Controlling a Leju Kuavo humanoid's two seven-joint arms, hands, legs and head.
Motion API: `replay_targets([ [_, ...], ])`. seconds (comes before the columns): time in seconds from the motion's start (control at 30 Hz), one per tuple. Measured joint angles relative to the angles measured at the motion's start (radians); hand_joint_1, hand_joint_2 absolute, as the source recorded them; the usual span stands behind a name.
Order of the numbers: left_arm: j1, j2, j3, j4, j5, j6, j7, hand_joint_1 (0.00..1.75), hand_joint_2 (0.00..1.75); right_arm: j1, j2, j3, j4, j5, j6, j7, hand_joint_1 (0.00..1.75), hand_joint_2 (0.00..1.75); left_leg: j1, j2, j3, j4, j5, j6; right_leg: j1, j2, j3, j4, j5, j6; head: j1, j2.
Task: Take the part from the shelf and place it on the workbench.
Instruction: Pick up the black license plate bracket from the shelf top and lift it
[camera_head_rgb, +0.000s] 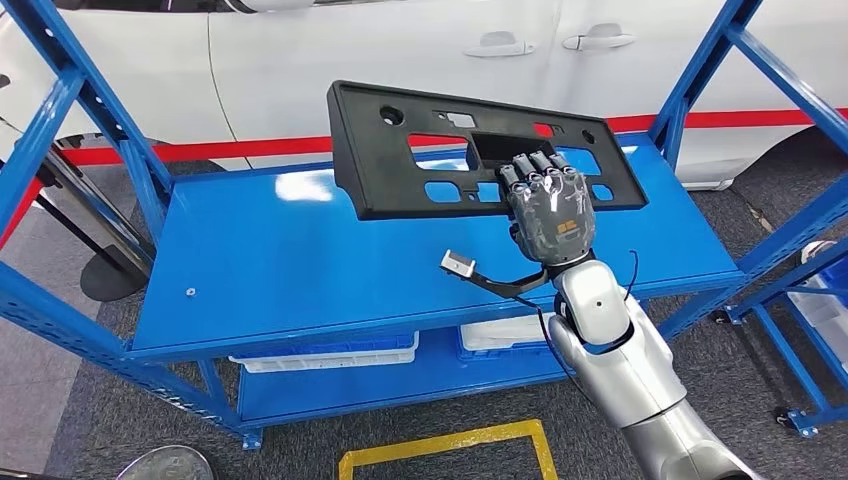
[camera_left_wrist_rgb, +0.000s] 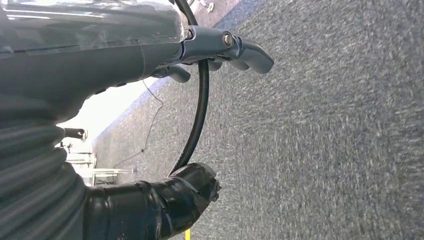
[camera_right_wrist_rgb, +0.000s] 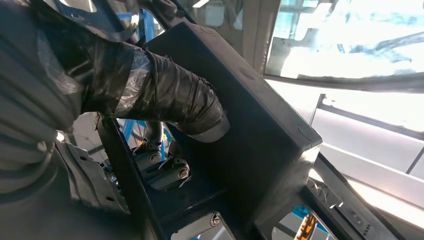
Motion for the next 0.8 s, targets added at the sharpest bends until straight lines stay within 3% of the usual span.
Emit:
replay_targets([
  [0.07, -0.001, 0.0, 0.0, 0.0, 0.0, -0.001, 0.0, 0.0, 1.75, -0.003, -0.001, 0.005, 0.0, -0.013, 0.009, -0.007, 1.75, 1.75, -0.001, -0.001, -0.01, 0.005, 0.012, -0.01, 0.006, 0.001, 0.039, -0.073, 0.001, -0.012, 0.0, 0.0],
  [0.17, 0.001, -0.001, 0.0, 0.0, 0.001, -0.005, 0.0, 0.0, 1.75, -0.008, -0.003, 0.013, 0.0, -0.031, 0.019, -0.012, 1.75, 1.75, -0.003, -0.005, -0.018, 0.002, 0.025, -0.028, 0.005, -0.004, 0.026, -0.087, 0.024, -0.032, 0.0, 0.0],
  [0.2, 0.001, -0.001, 0.0, 0.0, 0.001, -0.006, 0.0, 0.0, 1.75, -0.01, -0.003, 0.015, 0.0, -0.036, 0.021, -0.013, 1.75, 1.75, -0.003, -0.007, -0.026, 0.014, 0.006, -0.033, 0.001, -0.008, 0.018, -0.092, 0.036, -0.042, -0.001, 0.0],
  [0.27, 0.0, -0.002, 0.0, 0.0, 0.002, -0.007, 0.0, 0.0, 1.75, -0.013, -0.003, 0.02, 0.0, -0.042, 0.024, -0.015, 1.75, 1.75, 0.002, -0.008, -0.053, 0.092, -0.08, -0.042, -0.003, -0.018, -0.001, -0.097, 0.059, -0.056, -0.002, 0.0],
  [0.33, -0.001, -0.001, 0.0, 0.0, 0.003, -0.007, 0.0, 0.0, 1.75, -0.014, -0.003, 0.022, 0.0, -0.045, 0.026, -0.016, 1.75, 1.75, 0.007, -0.007, -0.078, 0.213, -0.159, -0.051, -0.002, -0.026, -0.031, -0.095, 0.079, -0.058, -0.002, 0.0],
  [0.37, -0.001, -0.001, 0.0, 0.0, 0.004, -0.007, 0.0, 0.0, 1.75, -0.014, -0.003, 0.023, 0.0, -0.046, 0.027, -0.018, 1.75, 1.75, 0.008, -0.007, -0.08, 0.256, -0.166, -0.055, -0.002, -0.031, -0.047, -0.092, 0.089, -0.058, -0.002, 0.0],
  [0.4, -0.001, -0.001, 0.0, 0.0, 0.004, -0.008, 0.0, 0.0, 1.75, -0.014, -0.003, 0.024, 0.001, -0.048, 0.027, -0.02, 1.75, 1.75, 0.01, -0.006, -0.07, 0.274, -0.152, -0.057, -0.002, -0.037, -0.063, -0.089, 0.099, -0.056, -0.002, 0.0],
  [0.43, -0.001, -0.001, 0.0, 0.0, 0.005, -0.008, 0.0, 0.0, 1.75, -0.014, -0.003, 0.026, 0.001, -0.051, 0.027, -0.023, 1.75, 1.75, 0.011, -0.004, -0.041, 0.255, -0.122, -0.058, -0.003, -0.043, -0.078, -0.085, 0.107, -0.053, -0.002, 0.0],
  [0.47, -0.002, -0.001, 0.0, 0.0, 0.006, -0.009, 0.0, 0.0, 1.75, -0.014, -0.003, 0.027, 0.001, -0.053, 0.027, -0.026, 1.75, 1.75, 0.012, 0.006, 0.004, 0.203, -0.095, -0.059, -0.003, -0.05, -0.091, -0.08, 0.114, -0.049, -0.002, 0.0],
  [0.5, -0.004, -0.001, 0.0, 0.0, 0.006, -0.009, 0.0, 0.0, 1.75, -0.014, -0.003, 0.028, 0.001, -0.055, 0.027, -0.027, 1.75, 1.75, 0.011, 0.024, 0.057, 0.132, -0.088, -0.059, -0.002, -0.057, -0.101, -0.075, 0.121, -0.044, -0.003, 0.0],
  [0.57, -0.007, -0.001, 0.0, 0.0, 0.007, -0.009, 0.0, 0.0, 1.75, -0.015, -0.004, 0.029, 0.001, -0.058, 0.027, -0.028, 1.75, 1.75, 0.004, 0.05, 0.135, 0.01, -0.106, -0.051, 0.001, -0.073, -0.109, -0.069, 0.132, -0.033, -0.002, 0.0],
  [0.63, -0.007, 0.0, 0.0, 0.0, 0.008, -0.009, 0.0, 0.0, 1.75, -0.018, -0.004, 0.031, 0.001, -0.059, 0.027, -0.027, 1.75, 1.75, -0.003, 0.043, 0.142, -0.024, -0.113, -0.035, 0.001, -0.092, -0.108, -0.073, 0.148, -0.021, -0.001, 0.0],
  [0.7, -0.006, -0.001, 0.0, 0.0, 0.008, -0.009, 0.0, 0.0, 1.75, -0.019, -0.004, 0.034, 0.001, -0.059, 0.027, -0.027, 1.75, 1.75, -0.002, 0.029, 0.126, -0.03, -0.091, -0.017, -0.003, -0.084, -0.115, -0.068, 0.139, -0.007, -0.001, 0.0],
  [0.73, -0.007, -0.001, 0.0, 0.0, 0.008, -0.009, 0.0, 0.0, 1.75, -0.019, -0.005, 0.036, 0.002, -0.059, 0.027, -0.027, 1.75, 1.75, -0.001, 0.024, 0.115, -0.033, -0.076, -0.007, -0.005, -0.065, -0.124, -0.047, 0.107, -0.002, -0.001, 0.0],
  [0.8, -0.008, -0.001, 0.0, 0.0, 0.008, -0.009, 0.0, 0.0, 1.75, -0.018, -0.008, 0.039, 0.002, -0.059, 0.027, -0.027, 1.75, 1.75, -0.003, 0.01, 0.086, -0.033, -0.049, 0.008, -0.005, -0.02, -0.154, 0.054, 0.003, 0.001, -0.001, 0.0],
])
